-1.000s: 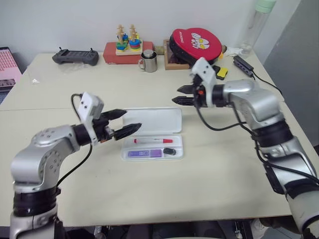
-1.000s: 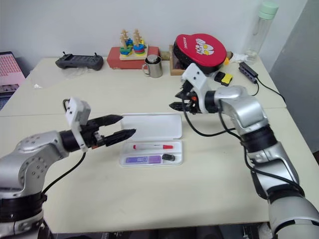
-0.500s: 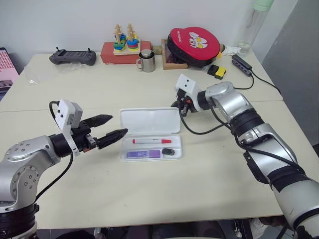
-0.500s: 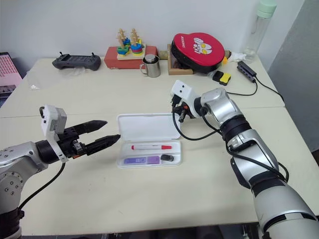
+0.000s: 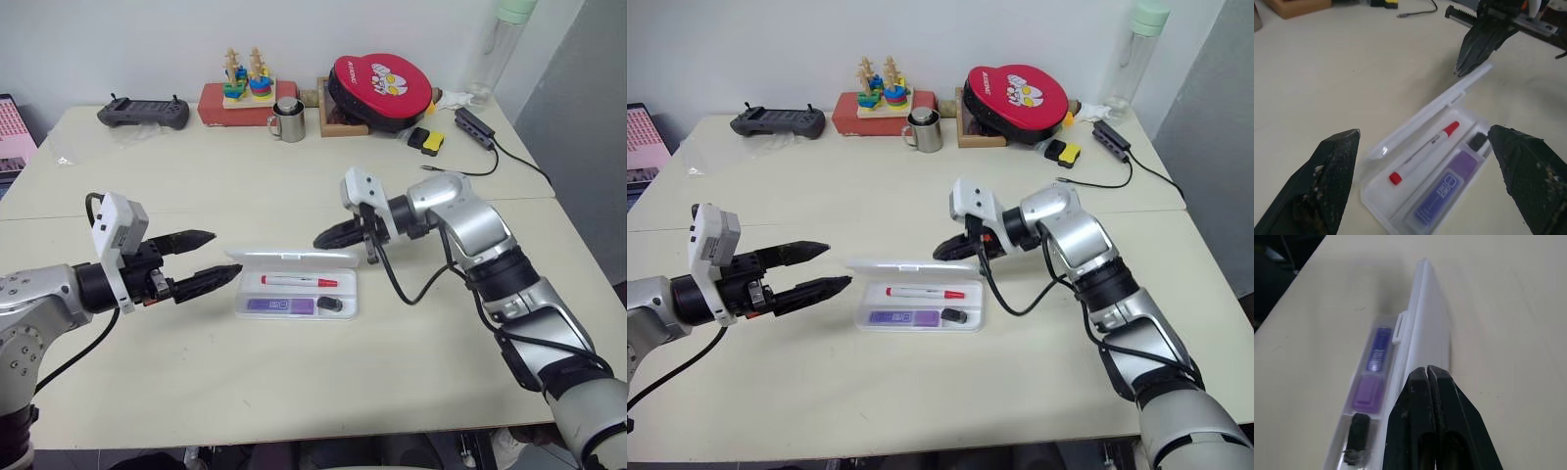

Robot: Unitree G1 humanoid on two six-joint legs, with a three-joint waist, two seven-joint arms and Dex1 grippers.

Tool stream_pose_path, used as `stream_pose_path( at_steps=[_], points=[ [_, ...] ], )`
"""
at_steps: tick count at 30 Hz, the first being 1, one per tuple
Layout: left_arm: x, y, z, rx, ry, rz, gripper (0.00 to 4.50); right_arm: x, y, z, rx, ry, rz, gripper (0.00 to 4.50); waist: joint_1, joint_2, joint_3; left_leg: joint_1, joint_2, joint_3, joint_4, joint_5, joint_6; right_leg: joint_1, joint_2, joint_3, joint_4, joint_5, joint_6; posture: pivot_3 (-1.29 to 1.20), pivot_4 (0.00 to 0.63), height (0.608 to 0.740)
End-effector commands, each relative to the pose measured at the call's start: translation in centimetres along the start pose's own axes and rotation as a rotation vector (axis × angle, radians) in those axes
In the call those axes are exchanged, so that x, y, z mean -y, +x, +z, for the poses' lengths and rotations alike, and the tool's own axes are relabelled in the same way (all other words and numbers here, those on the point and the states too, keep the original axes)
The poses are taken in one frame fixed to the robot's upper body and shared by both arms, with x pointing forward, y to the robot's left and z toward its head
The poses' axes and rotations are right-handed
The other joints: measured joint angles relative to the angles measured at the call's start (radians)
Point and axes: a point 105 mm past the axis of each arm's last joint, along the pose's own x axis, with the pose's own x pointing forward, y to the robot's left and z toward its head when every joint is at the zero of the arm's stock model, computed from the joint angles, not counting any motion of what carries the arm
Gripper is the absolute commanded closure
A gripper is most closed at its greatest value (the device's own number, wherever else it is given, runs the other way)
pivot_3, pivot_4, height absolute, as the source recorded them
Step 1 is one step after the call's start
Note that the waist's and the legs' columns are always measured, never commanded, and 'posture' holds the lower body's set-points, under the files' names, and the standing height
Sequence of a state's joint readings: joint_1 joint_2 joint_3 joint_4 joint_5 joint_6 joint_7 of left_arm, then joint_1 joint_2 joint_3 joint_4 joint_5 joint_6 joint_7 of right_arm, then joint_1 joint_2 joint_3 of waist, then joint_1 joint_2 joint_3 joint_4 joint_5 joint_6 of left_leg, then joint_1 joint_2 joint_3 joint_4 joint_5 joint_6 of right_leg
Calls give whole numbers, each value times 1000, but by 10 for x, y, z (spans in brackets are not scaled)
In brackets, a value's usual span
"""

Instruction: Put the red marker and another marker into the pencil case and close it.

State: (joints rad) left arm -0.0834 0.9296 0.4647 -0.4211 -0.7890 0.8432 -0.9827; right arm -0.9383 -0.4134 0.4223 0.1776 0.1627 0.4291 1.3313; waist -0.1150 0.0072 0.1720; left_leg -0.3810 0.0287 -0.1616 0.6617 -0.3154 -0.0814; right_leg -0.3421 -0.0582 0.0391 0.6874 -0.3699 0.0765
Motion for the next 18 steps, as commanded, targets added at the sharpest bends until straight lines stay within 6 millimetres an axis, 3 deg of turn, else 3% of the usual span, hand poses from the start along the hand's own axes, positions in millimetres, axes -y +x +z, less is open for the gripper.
stream_pose_path(
  at_steps=[1, 7, 14, 18],
  points=[
    [6, -1, 5, -18, 43, -37, 0, -19, 17, -13, -85, -54, 51, 4485, 0, 0, 0, 0, 0, 0, 0, 0, 0, 0, 0, 0, 0, 0, 0, 0, 150, 740],
    [4, 4, 1, -51, 51, -52, 0, -28, 35, -50, -209, -33, 28, 4485, 0, 0, 0, 0, 0, 0, 0, 0, 0, 0, 0, 0, -1, 0, 0, 0, 150, 740],
    [0, 16, 0, -41, 57, -58, 0, -31, 30, -55, -197, 27, 4, 4485, 1, 0, 0, 7, 0, 0, -1, 0, 0, 7, 0, 1, -5, 0, 0, 0, 150, 740],
    [0, 20, 0, -41, 59, -67, 0, -40, 32, -72, -278, -6, 16, 4485, 2, 0, 0, 7, 0, 0, -1, 0, 0, 7, 0, 1, -5, 0, 0, 0, 150, 740]
  ],
)
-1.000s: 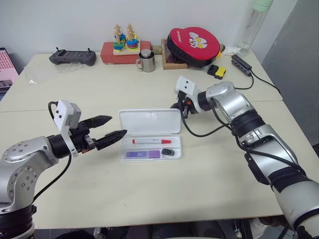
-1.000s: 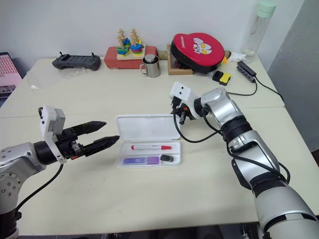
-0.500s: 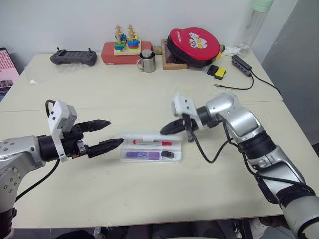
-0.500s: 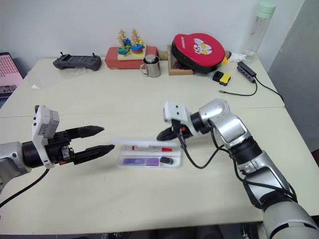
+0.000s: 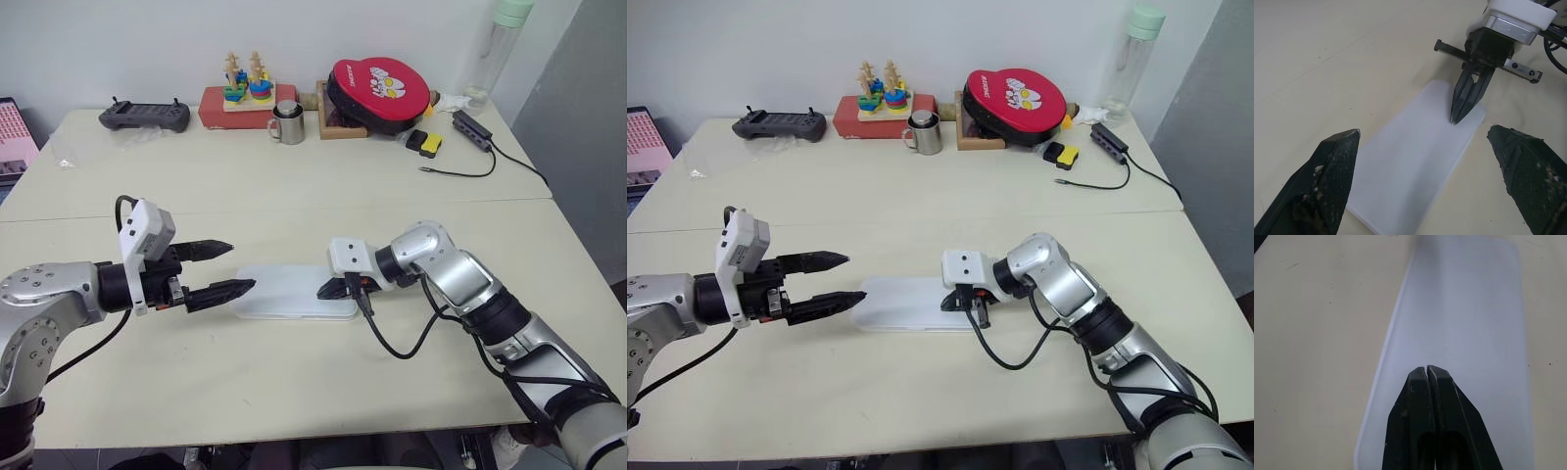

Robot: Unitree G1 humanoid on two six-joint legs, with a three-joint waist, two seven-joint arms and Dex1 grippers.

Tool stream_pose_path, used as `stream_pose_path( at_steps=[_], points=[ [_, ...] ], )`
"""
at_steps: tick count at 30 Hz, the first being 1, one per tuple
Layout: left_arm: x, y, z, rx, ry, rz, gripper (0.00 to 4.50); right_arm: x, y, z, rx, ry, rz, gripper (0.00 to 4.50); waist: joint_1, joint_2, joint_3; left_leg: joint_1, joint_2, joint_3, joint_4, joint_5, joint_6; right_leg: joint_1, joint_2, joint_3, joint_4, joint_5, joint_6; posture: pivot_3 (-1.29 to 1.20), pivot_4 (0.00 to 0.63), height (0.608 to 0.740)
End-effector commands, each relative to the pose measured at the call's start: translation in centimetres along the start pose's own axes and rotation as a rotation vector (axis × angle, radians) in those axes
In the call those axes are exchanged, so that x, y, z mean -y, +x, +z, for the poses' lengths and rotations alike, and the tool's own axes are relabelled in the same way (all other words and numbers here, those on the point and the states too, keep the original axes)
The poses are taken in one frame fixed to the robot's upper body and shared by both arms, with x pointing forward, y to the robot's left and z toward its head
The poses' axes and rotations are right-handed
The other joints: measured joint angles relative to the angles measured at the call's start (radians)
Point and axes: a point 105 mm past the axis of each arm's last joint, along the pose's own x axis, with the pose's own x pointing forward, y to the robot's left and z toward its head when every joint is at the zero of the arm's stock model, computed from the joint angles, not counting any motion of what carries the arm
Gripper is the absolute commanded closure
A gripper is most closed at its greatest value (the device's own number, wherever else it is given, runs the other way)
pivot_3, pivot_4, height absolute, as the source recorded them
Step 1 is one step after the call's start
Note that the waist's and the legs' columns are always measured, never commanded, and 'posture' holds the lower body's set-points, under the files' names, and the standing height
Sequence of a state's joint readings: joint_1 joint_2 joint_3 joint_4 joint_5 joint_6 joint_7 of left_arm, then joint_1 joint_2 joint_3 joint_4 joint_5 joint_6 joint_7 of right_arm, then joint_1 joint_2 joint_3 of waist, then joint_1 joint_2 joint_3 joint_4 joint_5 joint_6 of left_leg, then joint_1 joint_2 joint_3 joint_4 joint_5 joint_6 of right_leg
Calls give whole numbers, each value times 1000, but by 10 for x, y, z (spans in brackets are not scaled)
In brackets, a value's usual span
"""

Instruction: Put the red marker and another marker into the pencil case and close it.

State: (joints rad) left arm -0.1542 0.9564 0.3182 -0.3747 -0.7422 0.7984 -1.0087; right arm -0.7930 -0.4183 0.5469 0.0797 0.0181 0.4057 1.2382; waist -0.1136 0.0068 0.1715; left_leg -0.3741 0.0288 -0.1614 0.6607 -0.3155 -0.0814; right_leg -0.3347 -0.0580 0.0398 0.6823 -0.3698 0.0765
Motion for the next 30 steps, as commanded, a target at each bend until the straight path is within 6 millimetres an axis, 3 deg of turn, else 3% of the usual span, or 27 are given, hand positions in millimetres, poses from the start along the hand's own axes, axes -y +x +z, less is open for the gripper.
stream_pose_path(
  at_steps=[1, 9, 12, 15, 18, 22, 26, 30],
  points=[
    [0, 1, 6, 18, 33, 4, 0, -18, 10, -32, -143, 3, 35, 4485, 2, 0, 0, 0, 0, 0, 0, 0, 0, 0, 0, 0, 0, 0, 0, 0, 150, 740],
    [1, 1, 2, 7, 25, 7, 0, -32, 28, -42, -222, -72, 57, 4485, 3, -1, -3, 10, 0, 0, -2, 0, 0, 8, 0, 1, -1, 0, 0, 0, 150, 740],
    [-8, 0, 4, 22, 25, 49, 0, -22, 22, -25, -108, 7, 12, 4485, 2, -1, -4, 12, 0, 0, -3, 0, 0, 10, 0, 2, -2, 0, 0, 0, 150, 740],
    [-29, -1, 6, 76, -6, 155, 0, -4, -2, -2, 79, 126, -79, 4485, 3, -1, -4, 12, 0, 0, -3, 0, 0, 9, 0, 1, -2, 0, 0, 0, 150, 740],
    [-52, -4, 4, 103, -17, 272, 0, 15, -32, 10, 224, 230, -207, 3950, 5, -1, -3, 10, 0, 0, -3, 0, 0, 8, 0, 1, -1, 0, 0, 0, 150, 740],
    [-74, -9, -3, 115, -23, 388, 0, 25, -75, 6, 321, 344, -350, 2870, 13, -1, -1, 8, 0, 0, -2, 0, 0, 7, 0, 1, -2, 0, 0, 0, 150, 740],
    [-93, -15, -20, 82, -35, 467, 0, 27, -121, -16, 317, 453, -539, 1986, 17, -1, -1, 8, 0, 0, -3, 0, 0, 6, 0, 1, -2, 0, 0, 0, 150, 740],
    [-102, -18, -29, 64, -27, 495, 0, 22, -150, -41, 229, 507, -671, 1053, 24, -1, -1, 5, 0, 1, -3, 0, 0, 3, 0, 2, -2, 0, 0, 0, 150, 740]
  ],
)
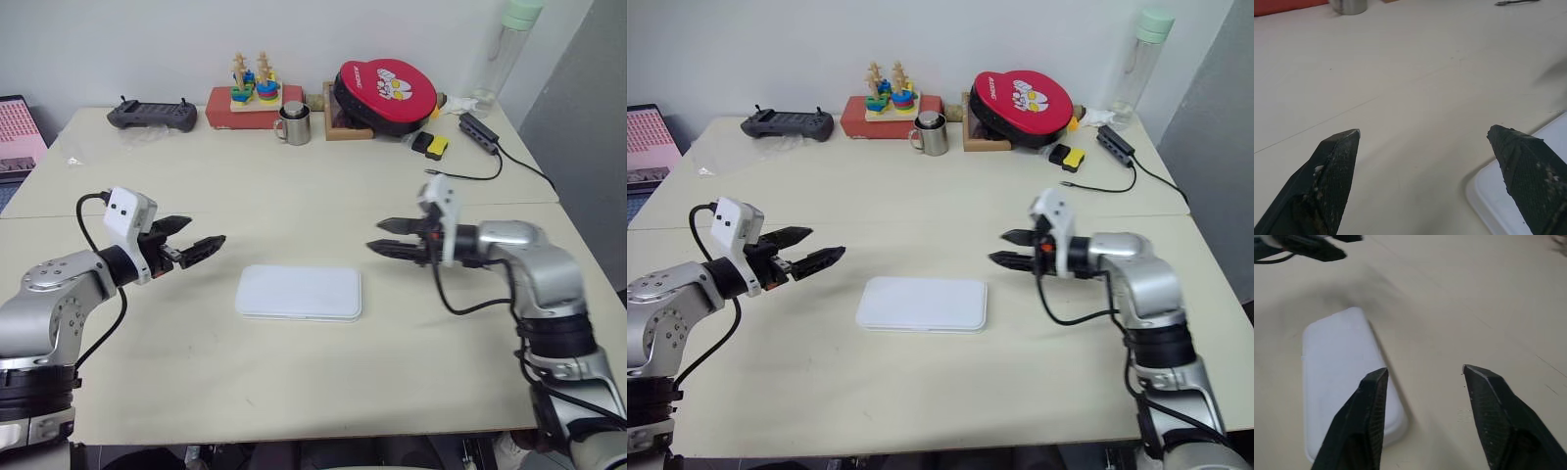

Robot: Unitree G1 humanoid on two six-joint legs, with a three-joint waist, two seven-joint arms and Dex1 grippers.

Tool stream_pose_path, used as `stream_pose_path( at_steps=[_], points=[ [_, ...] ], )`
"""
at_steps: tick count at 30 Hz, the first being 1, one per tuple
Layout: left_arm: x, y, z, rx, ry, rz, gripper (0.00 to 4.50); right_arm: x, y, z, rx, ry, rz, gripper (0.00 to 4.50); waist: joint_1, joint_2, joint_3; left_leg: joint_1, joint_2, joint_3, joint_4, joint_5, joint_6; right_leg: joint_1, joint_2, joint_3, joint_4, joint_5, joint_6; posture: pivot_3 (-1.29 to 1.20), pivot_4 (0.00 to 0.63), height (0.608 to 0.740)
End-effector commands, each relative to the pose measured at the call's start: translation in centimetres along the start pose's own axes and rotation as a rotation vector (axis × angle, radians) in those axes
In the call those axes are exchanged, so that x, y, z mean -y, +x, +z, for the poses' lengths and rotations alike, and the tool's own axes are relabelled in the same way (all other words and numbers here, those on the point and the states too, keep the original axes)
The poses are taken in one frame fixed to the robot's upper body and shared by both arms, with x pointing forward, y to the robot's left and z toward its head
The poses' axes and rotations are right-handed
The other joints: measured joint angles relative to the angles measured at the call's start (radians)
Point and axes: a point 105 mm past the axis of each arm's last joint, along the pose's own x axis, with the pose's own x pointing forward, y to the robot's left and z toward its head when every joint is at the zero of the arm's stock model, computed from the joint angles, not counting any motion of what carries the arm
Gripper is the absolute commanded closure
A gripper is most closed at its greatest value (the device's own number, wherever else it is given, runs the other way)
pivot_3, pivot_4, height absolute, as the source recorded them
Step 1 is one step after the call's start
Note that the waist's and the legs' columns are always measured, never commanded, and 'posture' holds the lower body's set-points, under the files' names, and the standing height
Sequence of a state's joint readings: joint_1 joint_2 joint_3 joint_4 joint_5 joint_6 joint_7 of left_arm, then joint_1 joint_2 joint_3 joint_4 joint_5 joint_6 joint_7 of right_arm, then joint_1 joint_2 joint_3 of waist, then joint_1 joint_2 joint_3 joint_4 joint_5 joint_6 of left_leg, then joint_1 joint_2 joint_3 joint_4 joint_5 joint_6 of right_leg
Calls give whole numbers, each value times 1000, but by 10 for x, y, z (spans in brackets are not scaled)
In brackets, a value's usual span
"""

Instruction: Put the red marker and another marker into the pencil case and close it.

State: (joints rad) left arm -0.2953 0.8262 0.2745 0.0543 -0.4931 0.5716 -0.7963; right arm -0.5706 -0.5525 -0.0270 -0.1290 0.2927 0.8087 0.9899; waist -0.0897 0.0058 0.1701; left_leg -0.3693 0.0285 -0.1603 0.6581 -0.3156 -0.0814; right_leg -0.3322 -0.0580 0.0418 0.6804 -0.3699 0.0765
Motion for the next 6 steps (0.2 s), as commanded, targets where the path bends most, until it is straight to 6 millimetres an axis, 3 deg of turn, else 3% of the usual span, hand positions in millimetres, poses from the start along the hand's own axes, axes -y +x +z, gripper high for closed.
stream_pose_path(
  at_steps=[1, 4, 6],
  points=[
    [-10, -1, 5, 24, 48, 29, 0, 16, -25, 5, 1, -22, -123, 710, 1, 0, 0, -2, 0, 0, 0, 0, 0, -3, 0, 0, 0, 0, 0, 0, 150, 740],
    [-15, -4, 6, 24, 53, 35, 0, 20, -33, 0, -21, -11, -150, 10, -1, 0, 0, -5, 0, 0, 1, 0, 0, -4, 0, 0, 1, 0, 0, 0, 150, 740],
    [-18, -6, 6, 25, 47, 50, 0, 21, -34, -1, -21, -5, -155, 10, -1, 0, 0, -5, 0, 0, 1, 0, 0, -4, 0, 0, 1, 0, 0, 0, 150, 740]
  ],
)
